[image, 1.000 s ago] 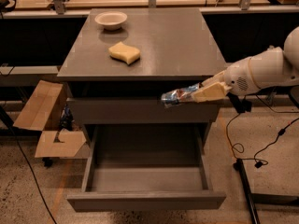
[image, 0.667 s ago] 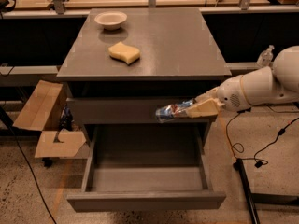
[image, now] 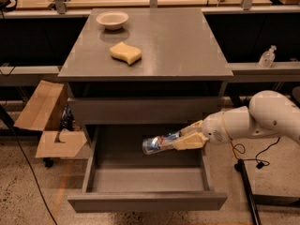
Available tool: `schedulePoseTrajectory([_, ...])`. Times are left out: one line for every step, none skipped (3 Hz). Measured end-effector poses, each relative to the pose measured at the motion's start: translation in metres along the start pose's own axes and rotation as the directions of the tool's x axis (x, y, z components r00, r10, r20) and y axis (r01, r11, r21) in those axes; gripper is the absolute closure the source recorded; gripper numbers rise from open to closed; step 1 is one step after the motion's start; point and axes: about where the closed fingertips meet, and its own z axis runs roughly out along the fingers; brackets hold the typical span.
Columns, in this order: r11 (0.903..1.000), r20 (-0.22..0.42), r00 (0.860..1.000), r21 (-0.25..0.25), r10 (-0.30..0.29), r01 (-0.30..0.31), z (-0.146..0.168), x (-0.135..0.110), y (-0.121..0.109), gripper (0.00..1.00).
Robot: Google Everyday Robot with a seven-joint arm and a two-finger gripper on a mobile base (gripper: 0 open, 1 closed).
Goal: Place redbull can into middle drawer
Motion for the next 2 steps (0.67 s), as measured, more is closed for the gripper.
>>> schedulePoseTrajectory([0.9992,0.014,1.000,-0.038,0.007,-0.006,0.0444,0.0255,0.0063,1.00])
schedulePoseTrajectory([0.9992,0.018,1.000,-0.038,0.012,-0.011,0.0493,0.0283,0.0054,1.00])
